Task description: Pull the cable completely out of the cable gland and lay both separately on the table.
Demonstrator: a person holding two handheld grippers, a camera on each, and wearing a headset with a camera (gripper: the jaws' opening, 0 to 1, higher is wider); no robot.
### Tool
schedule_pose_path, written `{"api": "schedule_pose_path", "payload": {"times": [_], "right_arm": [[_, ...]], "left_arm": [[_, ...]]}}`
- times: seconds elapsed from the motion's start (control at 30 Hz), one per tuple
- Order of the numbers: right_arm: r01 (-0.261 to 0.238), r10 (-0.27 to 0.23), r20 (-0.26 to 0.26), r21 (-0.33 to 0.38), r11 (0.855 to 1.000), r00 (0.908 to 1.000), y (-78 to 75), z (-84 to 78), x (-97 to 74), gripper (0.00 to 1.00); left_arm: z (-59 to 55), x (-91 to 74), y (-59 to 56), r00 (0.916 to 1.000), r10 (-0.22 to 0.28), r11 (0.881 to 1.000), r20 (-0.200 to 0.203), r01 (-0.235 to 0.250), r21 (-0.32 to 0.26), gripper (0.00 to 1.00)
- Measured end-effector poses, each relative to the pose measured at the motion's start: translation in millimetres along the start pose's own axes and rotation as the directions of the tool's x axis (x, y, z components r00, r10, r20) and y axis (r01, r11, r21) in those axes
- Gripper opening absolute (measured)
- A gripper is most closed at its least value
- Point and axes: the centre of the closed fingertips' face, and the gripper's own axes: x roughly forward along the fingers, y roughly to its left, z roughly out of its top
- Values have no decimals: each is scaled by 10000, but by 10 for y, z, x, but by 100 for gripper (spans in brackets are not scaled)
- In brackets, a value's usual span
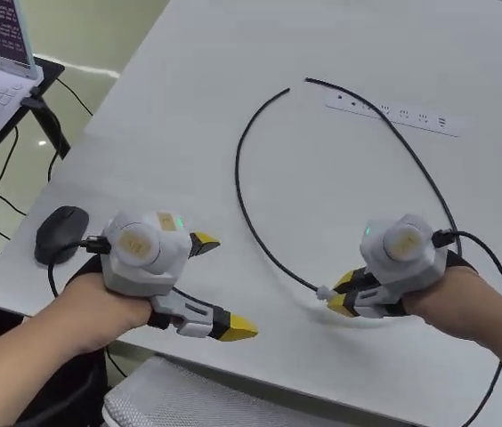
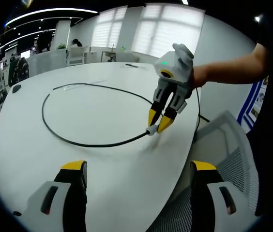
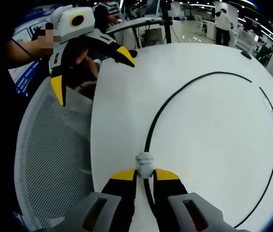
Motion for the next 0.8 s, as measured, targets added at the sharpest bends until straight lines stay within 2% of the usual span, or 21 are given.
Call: {"api": "schedule_pose_path", "payload": {"times": [0.07,0.2,0.43,0.57,0.6,0.8], "right_arm": [[-12,13,38,-141,9999,10000,1,29,-69,8],[-164,169,509,-98,9998,9986,40,80,-194,8],[-242,264,561,-406,9989,9981,113,26,-353,8],[-332,372,779,-528,9981,9963,160,88,-493,8],[-240,307,831,-798,9965,9961,164,125,-549,8],[-129,251,947,-1275,9918,9952,170,267,-724,8]], "left_arm": [[72,27,-35,9999,-51,10000,114,52,-8,87],[214,81,-113,9997,-129,9997,225,125,195,87],[398,143,-220,9992,-215,9985,341,198,504,85],[486,172,-280,9986,-318,9976,430,291,625,84],[508,181,-296,9985,-344,9973,434,315,665,84],[656,199,-386,9974,-496,9944,525,444,957,82]]}}
